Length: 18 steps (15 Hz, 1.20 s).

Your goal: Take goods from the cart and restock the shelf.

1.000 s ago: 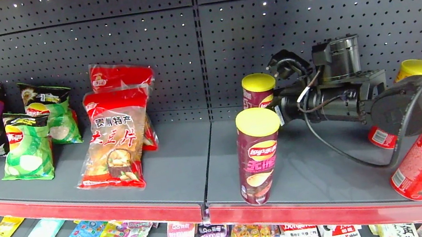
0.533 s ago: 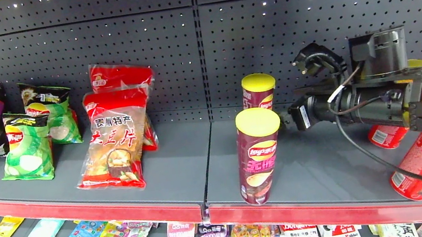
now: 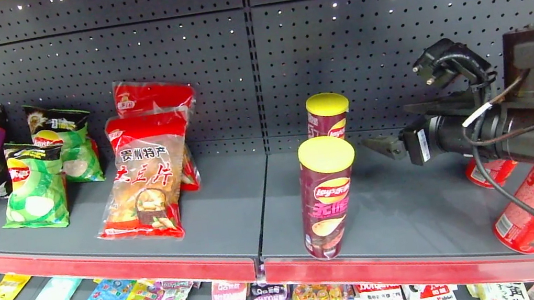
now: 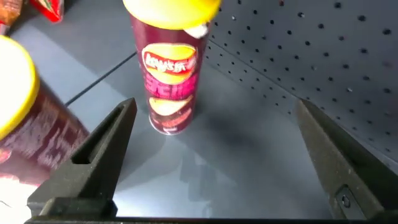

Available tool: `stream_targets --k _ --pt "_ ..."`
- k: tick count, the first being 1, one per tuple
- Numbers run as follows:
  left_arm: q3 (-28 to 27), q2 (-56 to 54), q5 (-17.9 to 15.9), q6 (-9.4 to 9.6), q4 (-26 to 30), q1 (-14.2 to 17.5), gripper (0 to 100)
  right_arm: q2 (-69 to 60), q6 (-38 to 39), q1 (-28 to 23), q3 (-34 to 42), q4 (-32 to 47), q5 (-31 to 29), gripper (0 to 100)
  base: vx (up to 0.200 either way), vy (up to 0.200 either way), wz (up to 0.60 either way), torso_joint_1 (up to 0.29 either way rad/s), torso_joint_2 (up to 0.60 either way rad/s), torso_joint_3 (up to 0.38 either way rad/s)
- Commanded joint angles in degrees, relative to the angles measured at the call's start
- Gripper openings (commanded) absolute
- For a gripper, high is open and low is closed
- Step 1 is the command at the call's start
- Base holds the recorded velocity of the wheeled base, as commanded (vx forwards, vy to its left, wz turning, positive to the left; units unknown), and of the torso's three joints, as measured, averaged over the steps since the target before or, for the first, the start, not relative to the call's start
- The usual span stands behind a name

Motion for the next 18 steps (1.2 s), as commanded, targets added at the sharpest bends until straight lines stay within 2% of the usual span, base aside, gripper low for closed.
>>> stream_targets --k 1,9,12,15,18 --pt "0.0 0.1 0.0 -0.01 0.0 0.0 100 -2.7 0.0 0.2 1.5 0.0 -0.1 100 0.0 0.0 0.0 0.0 0.0 0.0" --pt "0.0 2.1 -0.6 -0.01 0.0 -0.1 100 -16.3 2.7 2.8 14.9 0.0 -0.1 100 0.0 0.0 0.0 0.0 0.0 0.0" --pt "0.0 4.3 -0.9 -0.01 0.0 -0.1 100 -26.4 4.9 5.2 25.0 0.0 -0.1 100 0.0 0.0 0.0 0.0 0.0 0.0" --pt "0.0 6.1 -0.9 -0.01 0.0 -0.1 100 -37.2 5.3 2.4 35.2 0.1 0.0 100 0.0 0.0 0.0 0.0 0.0 0.0" --pt "0.0 7.8 -0.9 -0.01 0.0 -0.1 100 -44.3 4.8 -0.9 39.7 0.8 -1.2 100 0.0 0.0 0.0 0.0 0.0 0.0"
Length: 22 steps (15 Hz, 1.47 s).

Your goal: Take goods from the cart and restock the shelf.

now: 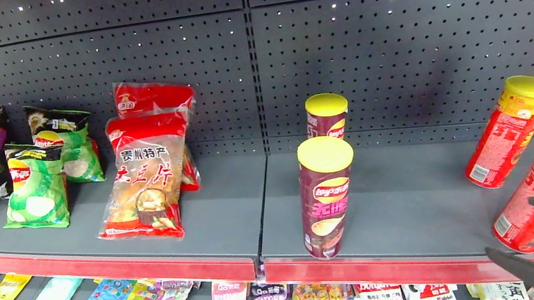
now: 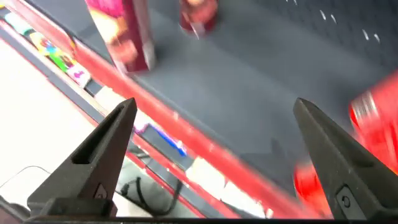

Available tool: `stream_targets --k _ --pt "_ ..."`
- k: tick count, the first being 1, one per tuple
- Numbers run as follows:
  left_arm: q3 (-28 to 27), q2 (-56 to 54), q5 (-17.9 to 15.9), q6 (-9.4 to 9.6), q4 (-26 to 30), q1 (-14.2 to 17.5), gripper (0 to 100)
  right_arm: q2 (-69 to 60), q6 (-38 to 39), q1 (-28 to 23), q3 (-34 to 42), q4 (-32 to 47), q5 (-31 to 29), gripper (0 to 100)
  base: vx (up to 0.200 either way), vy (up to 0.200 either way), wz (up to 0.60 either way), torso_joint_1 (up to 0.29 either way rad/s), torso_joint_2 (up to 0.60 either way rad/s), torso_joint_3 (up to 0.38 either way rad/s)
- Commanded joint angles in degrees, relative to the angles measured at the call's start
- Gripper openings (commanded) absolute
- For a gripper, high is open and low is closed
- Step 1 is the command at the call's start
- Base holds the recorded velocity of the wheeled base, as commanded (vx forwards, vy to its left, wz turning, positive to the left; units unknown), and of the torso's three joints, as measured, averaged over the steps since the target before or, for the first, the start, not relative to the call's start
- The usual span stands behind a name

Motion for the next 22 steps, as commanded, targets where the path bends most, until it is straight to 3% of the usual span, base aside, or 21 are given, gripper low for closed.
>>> stream_targets --k 1,3,7,15,22 --pt "0.0 1.3 0.0 -0.01 0.0 0.0 100 -7.0 -0.3 -2.2 2.9 0.4 -0.6 100 0.0 0.0 0.0 0.0 0.0 0.0" --pt "0.0 2.2 0.0 -0.01 0.0 0.0 100 -14.8 -0.9 -9.7 0.9 12.8 -1.8 100 0.0 0.0 0.0 0.0 0.0 0.0" --pt "0.0 3.7 -0.1 -0.01 0.0 0.0 100 -25.3 -1.9 -13.5 3.1 20.7 -1.9 100 0.0 0.0 0.0 0.0 0.0 0.0" --pt "0.0 3.6 -0.9 -0.01 0.0 0.0 100 -31.6 -7.2 -13.4 6.7 21.5 -2.9 100 0.0 0.0 0.0 0.0 0.0 0.0" --pt "0.0 3.5 -0.9 -0.01 0.0 0.0 100 -31.9 -7.5 -13.4 7.4 21.5 -3.1 100 0.0 0.0 -0.6 0.007 0.0 0.002"
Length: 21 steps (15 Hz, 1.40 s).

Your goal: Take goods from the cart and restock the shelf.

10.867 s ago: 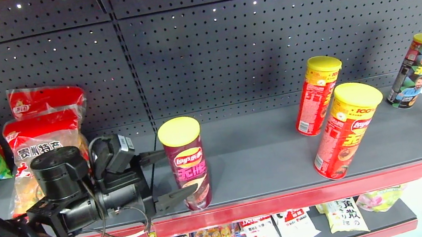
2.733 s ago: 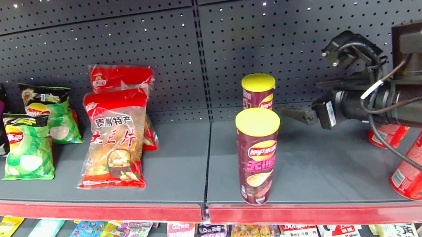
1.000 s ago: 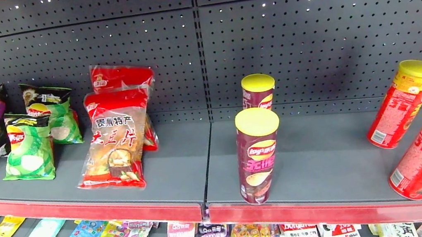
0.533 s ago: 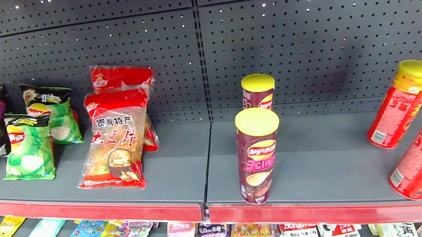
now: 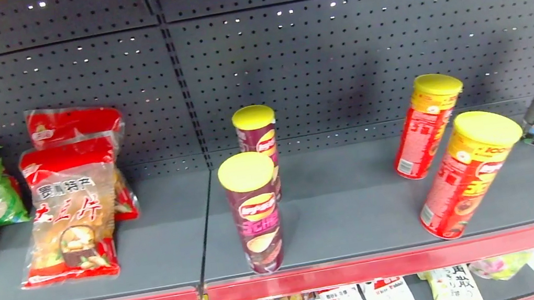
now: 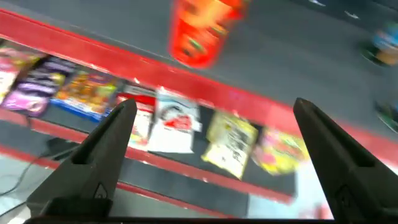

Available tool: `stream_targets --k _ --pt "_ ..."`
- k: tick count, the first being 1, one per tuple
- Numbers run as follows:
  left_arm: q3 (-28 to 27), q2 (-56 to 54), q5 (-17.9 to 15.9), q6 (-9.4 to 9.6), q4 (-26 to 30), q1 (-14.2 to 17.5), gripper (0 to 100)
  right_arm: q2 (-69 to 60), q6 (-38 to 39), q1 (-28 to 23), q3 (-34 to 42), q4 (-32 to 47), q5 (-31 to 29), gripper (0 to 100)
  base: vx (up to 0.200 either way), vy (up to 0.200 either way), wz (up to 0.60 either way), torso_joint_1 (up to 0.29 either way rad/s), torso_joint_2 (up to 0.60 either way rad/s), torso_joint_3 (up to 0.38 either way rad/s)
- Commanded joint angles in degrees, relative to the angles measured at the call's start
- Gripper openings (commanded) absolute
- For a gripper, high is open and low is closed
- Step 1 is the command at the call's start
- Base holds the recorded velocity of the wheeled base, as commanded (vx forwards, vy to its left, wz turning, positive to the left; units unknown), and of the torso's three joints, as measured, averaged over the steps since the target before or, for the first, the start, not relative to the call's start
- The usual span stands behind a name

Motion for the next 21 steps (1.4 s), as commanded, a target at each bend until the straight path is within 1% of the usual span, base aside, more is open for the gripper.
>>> stream_targets --k 1,4,5,6,7,8,9,10,11,12,13,14,15,16,17,18,19,21 --pt "0.0 0.0 0.0 -0.01 0.0 0.0 100 0.2 0.0 0.0 0.0 -0.1 0.0 100 0.0 0.0 -0.6 0.007 0.01 0.002" --pt "-0.1 0.4 -0.1 -0.01 -0.2 0.0 100 -2.0 0.1 0.0 1.7 -0.1 0.1 100 0.0 0.0 0.0 0.0 0.0 0.0" --pt "-0.5 2.2 -1.1 -0.01 -0.6 0.0 100 -3.5 0.1 0.0 2.4 -0.2 0.0 100 0.0 0.0 0.0 0.0 0.0 0.0" --pt "-1.1 5.5 -2.5 -0.09 -3.4 0.0 100 -5.5 0.1 0.0 3.6 -0.6 0.2 100 0.0 0.0 0.0 0.0 0.0 0.0" --pt "-1.6 9.8 -3.2 -0.09 -7.4 0.1 100 -6.8 0.3 0.2 3.6 -0.5 0.4 100 0.0 0.0 0.0 0.0 0.0 0.0" --pt "-2.3 15.3 -3.5 -0.62 -12.3 0.1 100 -8.0 1.0 0.1 3.6 -0.5 0.4 100 0.0 0.0 0.0 0.0 0.0 0.0" --pt "-3.5 22.3 -3.5 -2.55 -17.7 0.0 100 -9.6 2.6 0.2 3.8 -0.5 0.6 100 0.0 0.0 0.0 0.0 0.0 0.0" --pt "-4.3 27.7 -3.5 -4.22 -21.8 0.0 100 -11.5 4.4 0.4 3.9 -0.6 1.8 100 0.0 0.0 0.0 0.0 0.0 0.0" --pt "-4.7 32.2 -3.5 -5.1 -25.3 0.0 100 -12.9 6.2 0.9 3.9 -0.4 4.1 100 0.0 0.0 0.0 0.0 0.0 0.0" --pt "-4.8 35.7 -3.5 -5.54 -27.9 -0.3 100 -13.6 7.2 0.8 3.9 -0.3 4.5 100 0.0 0.0 0.0 0.0 0.0 0.0" --pt "-5.0 38.7 -3.5 -6.42 -29.9 -1.3 100 -13.2 7.2 0.6 3.9 -0.3 4.1 100 0.0 0.0 0.0 0.0 0.0 0.0" --pt "-6.1 42.4 -3.2 -8.53 -31.6 -3.1 100 -11.6 7.2 0.4 3.8 -0.3 3.7 100 0.0 0.0 0.0 0.0 0.0 0.0" --pt "-6.8 45.0 -2.9 -10.02 -32.4 -4.5 100 -10.9 7.2 0.3 3.8 -0.3 3.7 100 0.0 0.0 0.0 0.0 0.0 0.0" --pt "-7.7 48.8 -1.8 -11.78 -33.6 -6.1 100 -9.9 7.2 0.4 3.8 -0.3 3.7 100 0.0 0.0 0.0 0.0 0.0 0.0" --pt "-7.7 50.4 -1.3 -12.31 -34.2 -6.5 100 -9.5 7.1 0.4 3.8 -0.3 3.8 100 0.0 0.0 0.0 0.0 0.0 0.0" --pt "-7.7 53.7 -1.1 -13.45 -35.2 -6.6 100 -9.3 7.1 0.8 3.8 -0.3 3.9 100 0.0 0.0 0.0 0.0 0.0 0.0" --pt "-7.7 55.7 -1.1 -13.89 -36.0 -6.6 100 -9.3 7.1 0.8 3.9 -0.3 3.9 100 0.0 0.0 0.0 0.0 0.0 0.0" --pt "-8.5 60.1 -1.1 -13.89 -38.0 -6.7 100 -9.4 7.2 0.8 3.9 -0.3 3.9 100 0.0 0.0 0.0 0.0 0.0 0.0"
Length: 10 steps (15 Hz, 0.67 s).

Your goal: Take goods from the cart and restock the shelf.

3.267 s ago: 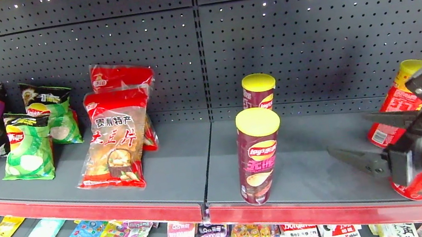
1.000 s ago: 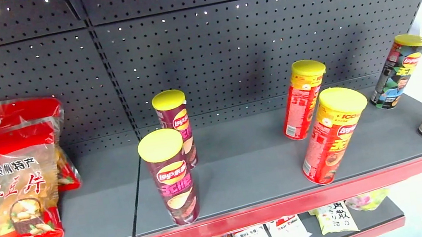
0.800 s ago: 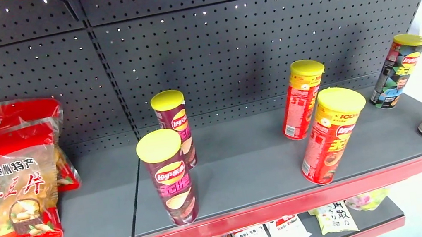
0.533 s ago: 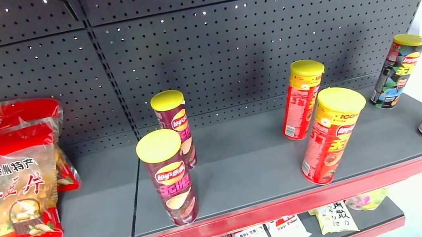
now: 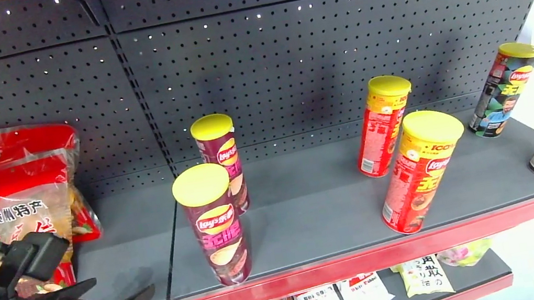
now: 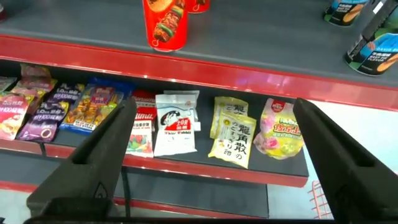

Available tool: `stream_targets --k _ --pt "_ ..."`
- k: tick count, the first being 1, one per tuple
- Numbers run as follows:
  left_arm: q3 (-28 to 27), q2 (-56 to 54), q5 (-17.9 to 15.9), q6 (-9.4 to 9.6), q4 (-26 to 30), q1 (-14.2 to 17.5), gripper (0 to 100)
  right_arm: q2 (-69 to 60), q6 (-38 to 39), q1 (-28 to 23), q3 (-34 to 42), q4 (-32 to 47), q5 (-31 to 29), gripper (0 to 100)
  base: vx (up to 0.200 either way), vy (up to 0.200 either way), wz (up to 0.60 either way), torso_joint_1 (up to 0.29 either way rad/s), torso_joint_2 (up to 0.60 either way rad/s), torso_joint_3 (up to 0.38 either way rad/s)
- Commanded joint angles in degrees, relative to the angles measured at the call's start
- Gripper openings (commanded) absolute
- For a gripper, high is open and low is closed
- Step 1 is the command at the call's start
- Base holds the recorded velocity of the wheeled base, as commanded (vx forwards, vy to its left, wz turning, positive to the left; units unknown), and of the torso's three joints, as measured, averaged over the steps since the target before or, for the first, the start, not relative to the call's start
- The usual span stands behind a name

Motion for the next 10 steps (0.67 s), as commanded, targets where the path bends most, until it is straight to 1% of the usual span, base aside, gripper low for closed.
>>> stream_targets --k 1,2,3,6,10 --pt "-1.4 8.6 0.1 -0.21 -1.4 -0.4 100 0.4 -0.1 0.0 0.1 0.0 0.0 100 0.0 0.0 0.0 0.0 0.0 0.0" --pt "-1.5 8.8 0.1 -0.21 -1.4 -0.4 100 0.5 -0.1 0.0 0.0 0.0 0.0 100 0.0 0.0 0.0 0.0 0.0 0.0" --pt "-2.7 11.7 0.2 -0.3 -1.4 -0.9 100 0.4 -0.1 0.0 0.1 0.0 0.0 100 0.0 0.0 0.0 0.0 0.0 0.0" --pt "-5.7 15.1 0.5 -0.3 -1.4 -1.3 100 0.3 0.0 0.0 0.1 0.0 -0.1 100 0.0 0.0 0.0 0.0 0.0 0.0" --pt "-7.0 17.9 0.6 -0.3 -1.4 -2.8 100 0.1 0.0 -0.2 0.1 0.0 -0.2 100 0.0 0.0 0.0 0.0 0.0 0.0"
